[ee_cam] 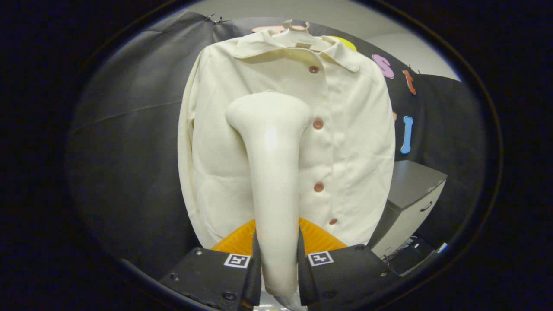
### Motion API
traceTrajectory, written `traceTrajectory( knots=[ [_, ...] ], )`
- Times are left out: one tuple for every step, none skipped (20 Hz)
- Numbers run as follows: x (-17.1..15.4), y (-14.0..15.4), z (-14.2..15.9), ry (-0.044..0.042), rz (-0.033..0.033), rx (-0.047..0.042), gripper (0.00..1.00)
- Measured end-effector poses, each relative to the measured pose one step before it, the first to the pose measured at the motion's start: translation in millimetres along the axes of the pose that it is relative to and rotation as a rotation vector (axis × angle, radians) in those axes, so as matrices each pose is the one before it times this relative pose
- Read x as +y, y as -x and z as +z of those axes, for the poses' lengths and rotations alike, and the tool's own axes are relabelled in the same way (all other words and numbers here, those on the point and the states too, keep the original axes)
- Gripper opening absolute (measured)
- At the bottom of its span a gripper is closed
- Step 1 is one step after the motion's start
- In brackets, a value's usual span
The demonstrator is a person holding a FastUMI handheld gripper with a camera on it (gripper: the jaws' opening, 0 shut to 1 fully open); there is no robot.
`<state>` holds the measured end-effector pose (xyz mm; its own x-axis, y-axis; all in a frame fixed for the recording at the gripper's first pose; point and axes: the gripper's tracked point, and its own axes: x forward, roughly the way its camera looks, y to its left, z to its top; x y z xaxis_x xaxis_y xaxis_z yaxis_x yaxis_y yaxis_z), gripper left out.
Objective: Iron the clothes twice with a garment steamer, once on the left side and once on the right side.
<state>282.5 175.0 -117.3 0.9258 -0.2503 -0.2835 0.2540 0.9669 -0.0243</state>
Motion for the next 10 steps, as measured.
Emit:
traceTrajectory(
  knots=[
    [-0.11,-2.72,-10.51,0.00045,0.00272,0.02078,0.34],
    [-0.34,-3.63,-9.95,0.00425,-0.00190,0.02244,0.34],
    [-0.20,-1.16,-9.58,0.00253,-0.00077,0.01969,0.34],
    [0.59,0.56,-10.21,-0.00133,0.00025,0.01927,0.34],
    [0.21,-1.60,-9.21,0.00090,0.00070,0.01595,0.34],
    [0.21,-2.98,-9.33,0.00508,0.00012,0.01559,0.34],
    [0.25,-2.50,-9.53,0.00703,0.00010,0.01800,0.34],
    [0.84,-2.61,-11.52,0.00591,0.00082,0.01888,0.34],
    [0.41,-1.77,-11.65,0.00036,0.00098,0.02440,0.34],
    [1.15,-2.62,-12.03,-0.00401,0.00148,0.02200,0.34]
  ],
)
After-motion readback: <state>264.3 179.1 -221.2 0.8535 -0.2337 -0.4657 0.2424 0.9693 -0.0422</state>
